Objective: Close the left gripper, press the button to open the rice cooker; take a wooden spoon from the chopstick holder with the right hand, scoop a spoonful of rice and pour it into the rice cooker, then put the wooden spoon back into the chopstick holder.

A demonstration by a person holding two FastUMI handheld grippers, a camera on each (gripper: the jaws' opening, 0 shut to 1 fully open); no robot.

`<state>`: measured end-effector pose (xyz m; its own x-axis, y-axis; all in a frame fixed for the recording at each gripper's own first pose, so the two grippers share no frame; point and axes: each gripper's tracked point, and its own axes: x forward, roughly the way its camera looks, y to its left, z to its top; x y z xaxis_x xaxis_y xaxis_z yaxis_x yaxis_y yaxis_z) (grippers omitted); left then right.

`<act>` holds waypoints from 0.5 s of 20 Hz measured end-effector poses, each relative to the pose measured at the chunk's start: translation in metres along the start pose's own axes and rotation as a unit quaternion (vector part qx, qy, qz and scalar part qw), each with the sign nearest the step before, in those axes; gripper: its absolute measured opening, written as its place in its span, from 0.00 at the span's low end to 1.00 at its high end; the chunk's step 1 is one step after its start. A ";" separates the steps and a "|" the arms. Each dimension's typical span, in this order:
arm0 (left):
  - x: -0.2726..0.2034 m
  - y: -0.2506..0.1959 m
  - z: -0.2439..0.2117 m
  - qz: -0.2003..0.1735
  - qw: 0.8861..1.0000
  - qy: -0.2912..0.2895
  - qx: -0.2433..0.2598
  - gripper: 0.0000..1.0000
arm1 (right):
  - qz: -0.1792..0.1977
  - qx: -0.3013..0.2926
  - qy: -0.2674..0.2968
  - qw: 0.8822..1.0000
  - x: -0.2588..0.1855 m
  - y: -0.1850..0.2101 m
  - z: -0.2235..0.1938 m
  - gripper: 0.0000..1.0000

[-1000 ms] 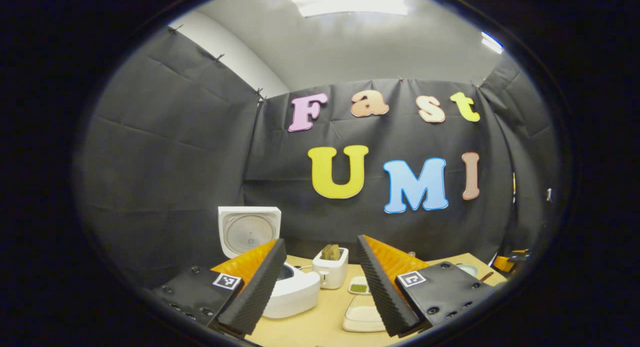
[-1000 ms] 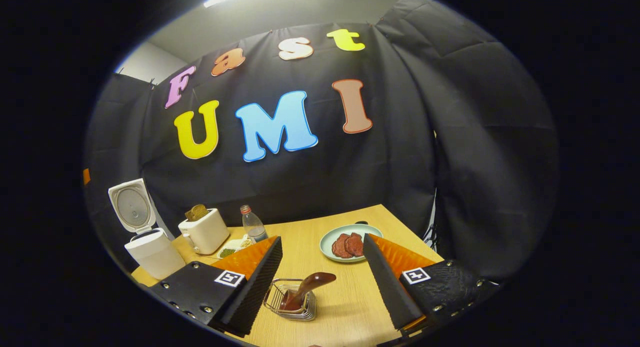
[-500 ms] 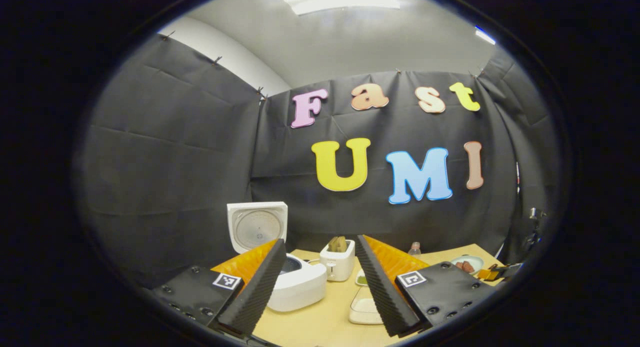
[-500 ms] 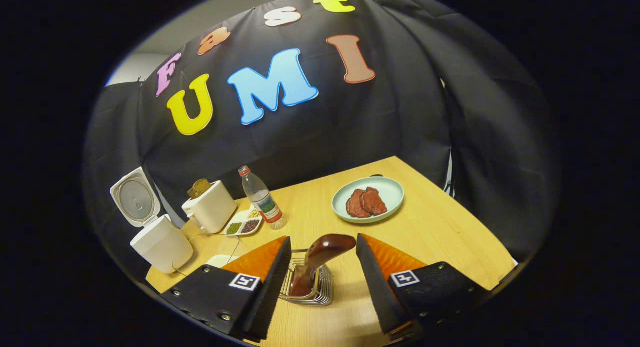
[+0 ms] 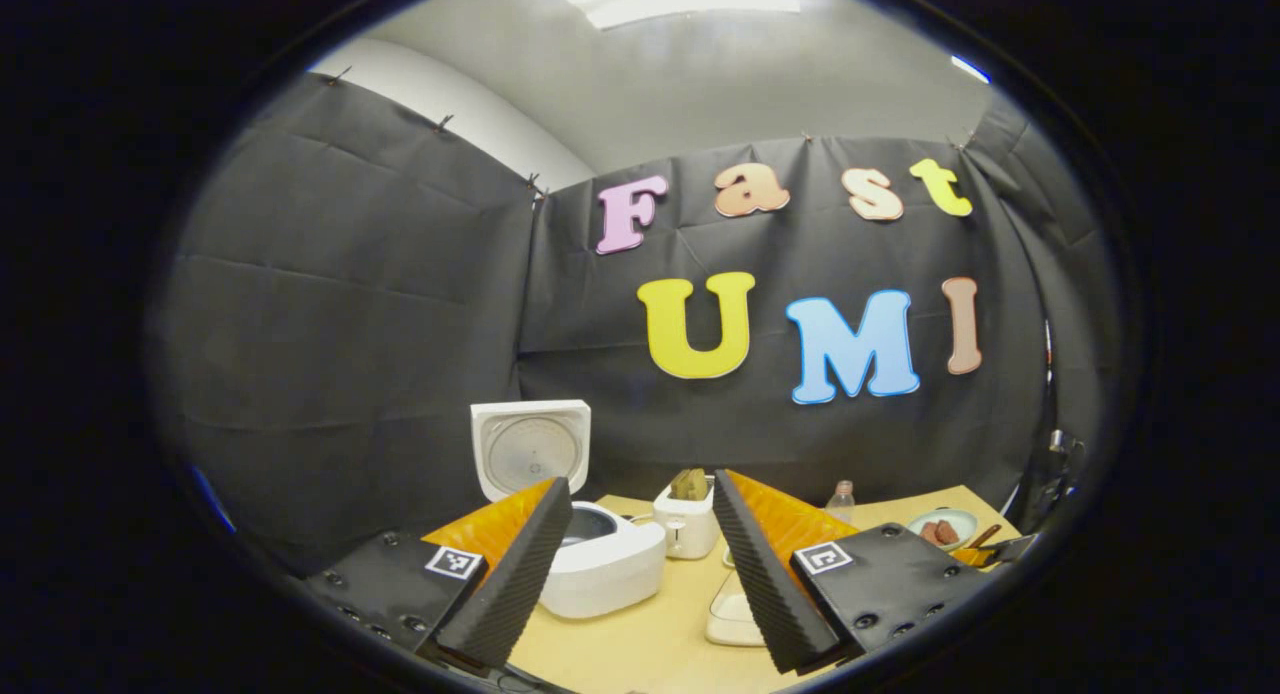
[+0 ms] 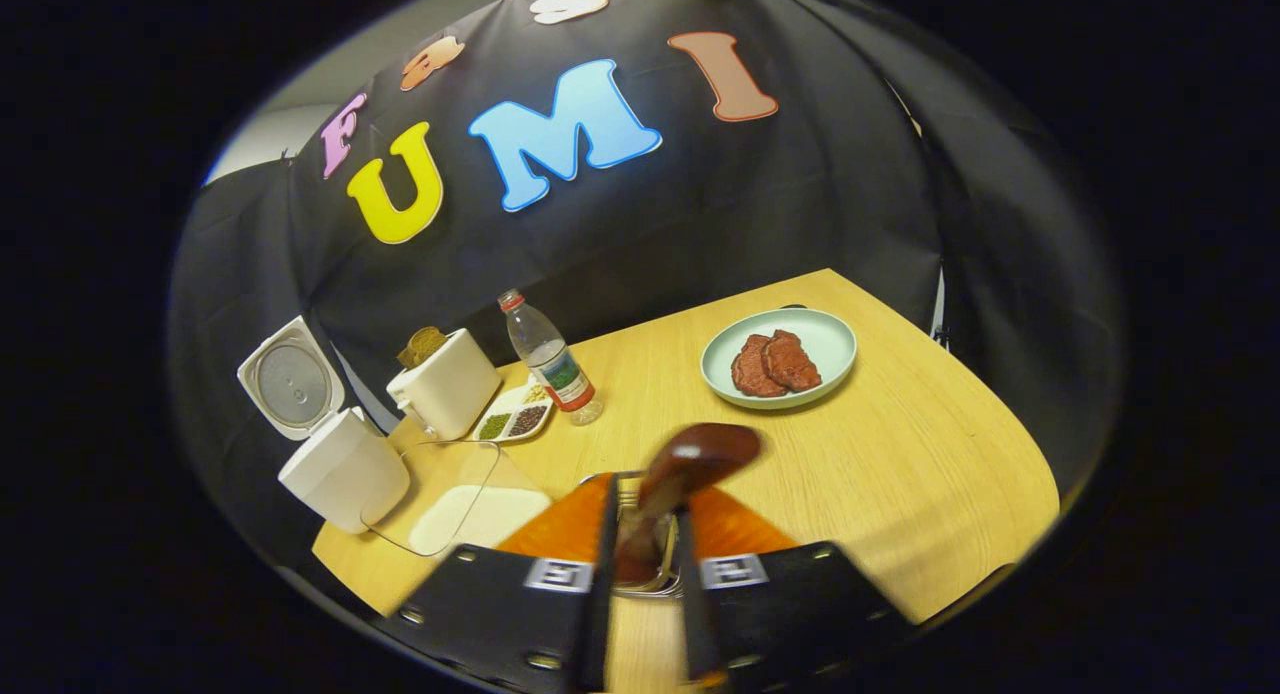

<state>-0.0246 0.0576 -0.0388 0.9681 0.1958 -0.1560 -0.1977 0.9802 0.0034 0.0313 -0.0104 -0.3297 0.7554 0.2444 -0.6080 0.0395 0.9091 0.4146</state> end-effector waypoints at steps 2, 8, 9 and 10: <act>-0.001 -0.002 -0.002 -0.003 1.000 -0.002 -0.006 0.98 | 0.015 -0.007 0.010 1.000 0.003 0.005 -0.003 0.14; 0.027 -0.002 -0.014 -0.041 0.999 -0.001 -0.030 0.98 | 0.004 -0.050 -0.025 0.998 -0.015 0.027 0.029 0.11; 0.036 0.001 -0.014 -0.047 0.998 -0.001 -0.032 0.96 | 0.000 -0.058 -0.036 0.998 -0.020 0.034 0.038 0.11; 0.044 0.006 -0.014 -0.050 0.998 -0.002 -0.034 0.98 | -0.004 -0.068 -0.045 0.997 -0.024 0.039 0.046 0.11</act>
<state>0.0143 0.0715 -0.0593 0.9842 0.0972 -0.1478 -0.1096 0.9909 -0.0783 0.0451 0.0034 -0.2678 0.8110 0.2106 -0.5459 -0.0374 0.9497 0.3109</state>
